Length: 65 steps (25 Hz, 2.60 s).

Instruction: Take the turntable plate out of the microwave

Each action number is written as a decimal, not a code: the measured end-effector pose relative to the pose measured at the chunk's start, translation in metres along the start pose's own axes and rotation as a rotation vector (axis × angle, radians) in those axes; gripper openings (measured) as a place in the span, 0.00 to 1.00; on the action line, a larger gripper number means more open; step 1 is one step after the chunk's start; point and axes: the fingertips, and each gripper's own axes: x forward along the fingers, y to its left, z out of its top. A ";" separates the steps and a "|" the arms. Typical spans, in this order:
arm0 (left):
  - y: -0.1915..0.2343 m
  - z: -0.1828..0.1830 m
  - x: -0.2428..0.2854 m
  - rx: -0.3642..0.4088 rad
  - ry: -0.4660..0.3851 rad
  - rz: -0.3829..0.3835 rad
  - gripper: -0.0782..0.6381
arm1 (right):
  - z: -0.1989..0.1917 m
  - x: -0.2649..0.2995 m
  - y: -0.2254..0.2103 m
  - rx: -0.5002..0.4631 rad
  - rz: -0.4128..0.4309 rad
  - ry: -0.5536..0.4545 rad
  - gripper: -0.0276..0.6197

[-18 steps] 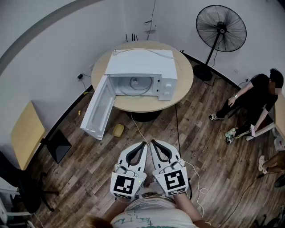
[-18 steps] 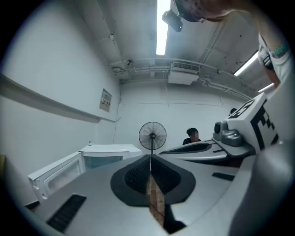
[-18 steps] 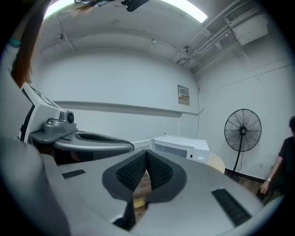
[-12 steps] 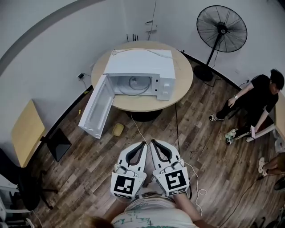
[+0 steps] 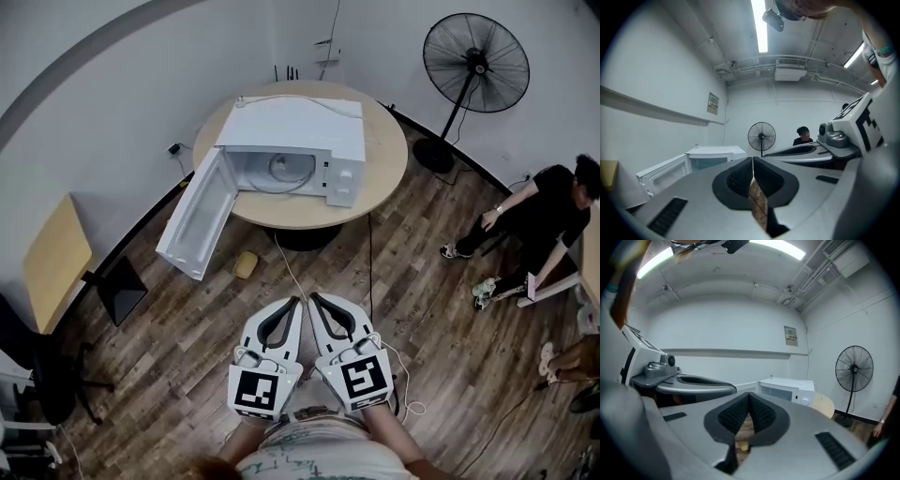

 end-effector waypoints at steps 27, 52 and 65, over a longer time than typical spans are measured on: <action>0.134 0.010 0.127 -0.002 -0.006 -0.110 0.13 | 0.009 0.160 -0.075 0.006 -0.135 0.029 0.03; 0.205 0.004 0.145 0.006 0.020 -0.170 0.13 | 0.017 0.237 -0.059 0.018 -0.194 0.058 0.03; 0.215 0.010 0.196 0.033 0.016 -0.158 0.13 | 0.018 0.264 -0.102 -0.007 -0.185 0.049 0.03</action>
